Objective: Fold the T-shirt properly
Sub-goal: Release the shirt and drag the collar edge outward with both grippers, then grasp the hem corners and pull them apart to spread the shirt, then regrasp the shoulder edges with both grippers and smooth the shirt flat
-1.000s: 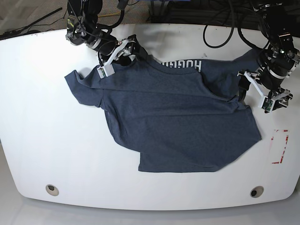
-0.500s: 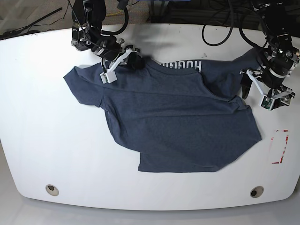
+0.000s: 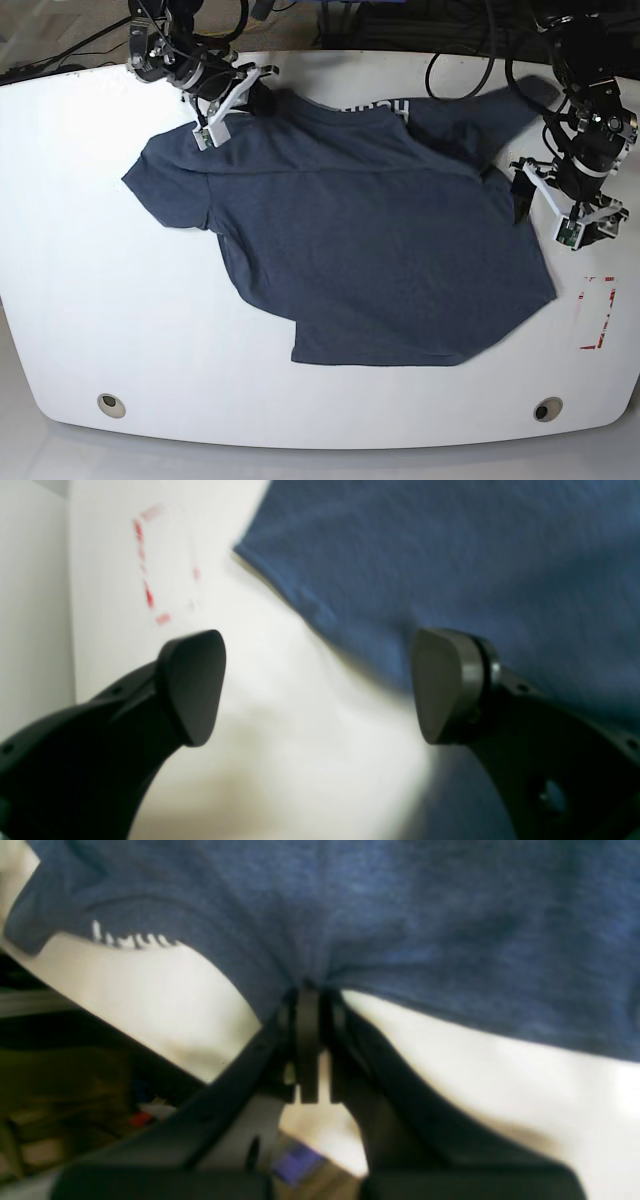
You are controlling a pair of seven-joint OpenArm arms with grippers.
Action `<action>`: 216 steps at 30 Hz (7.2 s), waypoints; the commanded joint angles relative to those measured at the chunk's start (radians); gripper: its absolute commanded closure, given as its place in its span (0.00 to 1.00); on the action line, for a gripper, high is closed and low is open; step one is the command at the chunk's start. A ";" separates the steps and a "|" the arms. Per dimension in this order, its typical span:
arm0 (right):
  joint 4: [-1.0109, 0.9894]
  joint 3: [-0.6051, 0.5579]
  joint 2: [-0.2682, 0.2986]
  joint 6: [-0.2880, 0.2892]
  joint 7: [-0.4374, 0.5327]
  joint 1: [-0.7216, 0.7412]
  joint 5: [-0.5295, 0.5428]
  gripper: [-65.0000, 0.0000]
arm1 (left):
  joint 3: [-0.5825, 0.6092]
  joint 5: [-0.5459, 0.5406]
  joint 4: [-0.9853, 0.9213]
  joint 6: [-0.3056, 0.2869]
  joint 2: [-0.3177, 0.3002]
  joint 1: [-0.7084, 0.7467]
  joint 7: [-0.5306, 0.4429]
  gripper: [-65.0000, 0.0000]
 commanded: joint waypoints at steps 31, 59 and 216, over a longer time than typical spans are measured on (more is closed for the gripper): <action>0.066 0.206 0.163 0.133 -0.056 0.064 0.013 1.00 | 0.053 -0.011 -0.754 0.325 0.058 -0.539 -0.091 0.01; 0.027 0.264 0.273 0.133 -0.056 0.192 0.013 1.00 | 0.260 0.003 -1.257 0.330 -0.019 -0.650 -0.342 0.95; -0.056 0.439 0.037 0.133 -0.177 0.298 -0.042 1.00 | -0.257 -0.252 -0.266 -0.106 0.076 0.011 0.351 0.27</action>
